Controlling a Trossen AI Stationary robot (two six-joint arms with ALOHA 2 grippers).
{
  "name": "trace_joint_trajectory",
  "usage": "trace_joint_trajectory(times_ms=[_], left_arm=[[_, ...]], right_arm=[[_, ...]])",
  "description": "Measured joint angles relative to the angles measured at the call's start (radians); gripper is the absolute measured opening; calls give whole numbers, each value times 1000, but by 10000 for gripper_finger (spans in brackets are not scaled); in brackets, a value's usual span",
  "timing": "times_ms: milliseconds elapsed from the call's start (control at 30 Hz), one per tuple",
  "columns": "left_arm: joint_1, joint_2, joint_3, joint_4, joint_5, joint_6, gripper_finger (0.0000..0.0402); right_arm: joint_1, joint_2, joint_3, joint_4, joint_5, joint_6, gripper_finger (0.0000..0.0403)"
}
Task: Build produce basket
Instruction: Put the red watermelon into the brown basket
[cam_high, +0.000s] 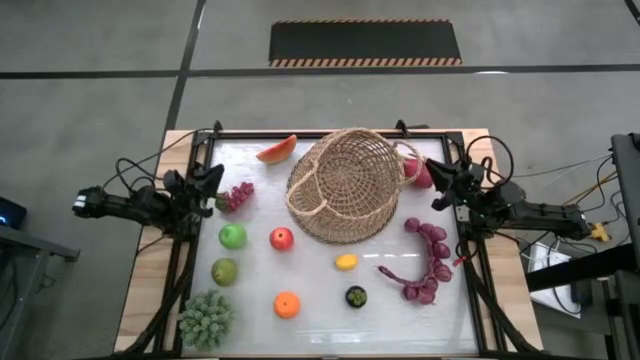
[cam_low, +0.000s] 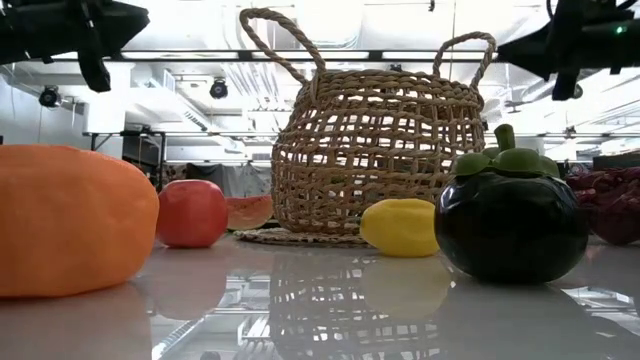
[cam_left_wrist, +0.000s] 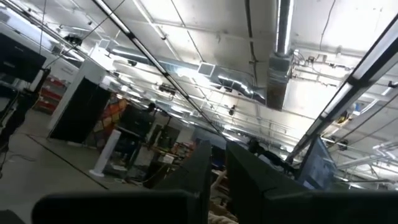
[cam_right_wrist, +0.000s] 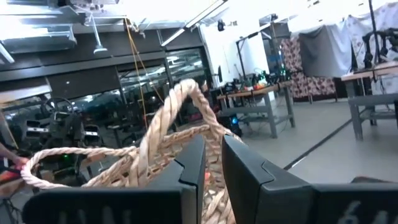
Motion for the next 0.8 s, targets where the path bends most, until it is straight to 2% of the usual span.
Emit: trace_joint_trajectory(times_ms=[233, 433, 633, 800], left_arm=[[0, 66, 28, 104, -1, 92, 31], [0, 168, 104, 179, -2, 224, 31], [7, 293, 214, 180, -49, 448, 31], [35, 389, 312, 180, -102, 540, 31]], right_arm=[[0, 0, 35, 49, -17, -80, 43], [0, 1, 103, 55, -218, -169, 43], [0, 1, 131, 63, -265, -202, 43], [0, 5, 106, 198, -331, -244, 43]])
